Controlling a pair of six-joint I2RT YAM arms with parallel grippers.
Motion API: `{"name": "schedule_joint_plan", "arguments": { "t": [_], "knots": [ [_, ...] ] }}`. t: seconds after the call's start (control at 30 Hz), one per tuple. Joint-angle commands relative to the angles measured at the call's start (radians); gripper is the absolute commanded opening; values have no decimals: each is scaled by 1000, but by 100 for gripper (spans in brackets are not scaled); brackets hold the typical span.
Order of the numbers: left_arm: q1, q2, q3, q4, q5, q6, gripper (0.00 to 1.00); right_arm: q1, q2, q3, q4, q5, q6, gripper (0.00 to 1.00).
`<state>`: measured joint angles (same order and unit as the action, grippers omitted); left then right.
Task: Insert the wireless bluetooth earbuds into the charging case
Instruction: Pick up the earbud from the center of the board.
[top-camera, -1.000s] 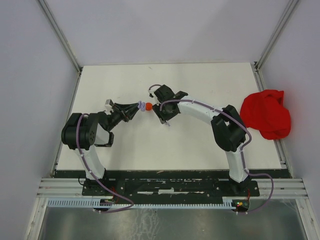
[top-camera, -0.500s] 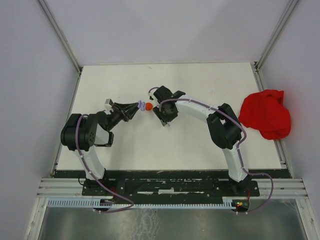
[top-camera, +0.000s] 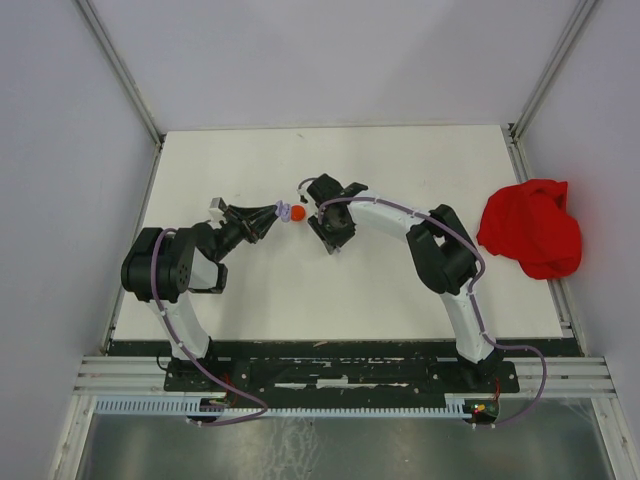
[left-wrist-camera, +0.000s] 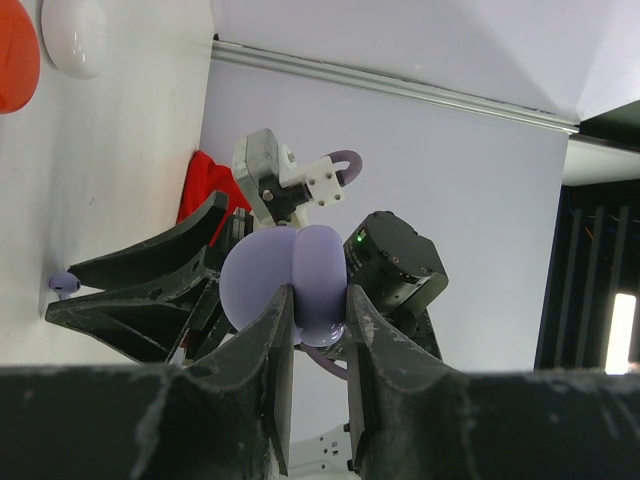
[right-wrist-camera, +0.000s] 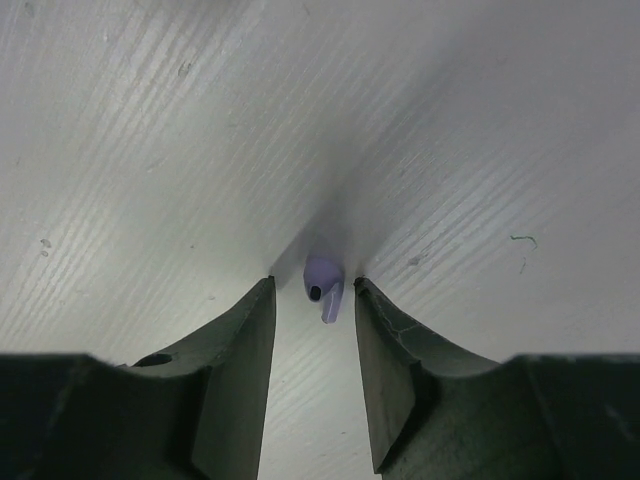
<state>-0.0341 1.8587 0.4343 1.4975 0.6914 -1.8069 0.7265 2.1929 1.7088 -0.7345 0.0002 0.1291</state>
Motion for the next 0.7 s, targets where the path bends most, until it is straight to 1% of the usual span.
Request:
{"name": "schedule_joint_plan", "arguments": {
  "t": [0.0, 0.67],
  "knots": [
    [3, -33, -1, 50, 20, -2, 3, -6, 6, 54, -1, 0, -8, 45],
    [4, -27, -4, 59, 19, -3, 3, -12, 30, 77, -16, -6, -9, 36]
  ]
}}
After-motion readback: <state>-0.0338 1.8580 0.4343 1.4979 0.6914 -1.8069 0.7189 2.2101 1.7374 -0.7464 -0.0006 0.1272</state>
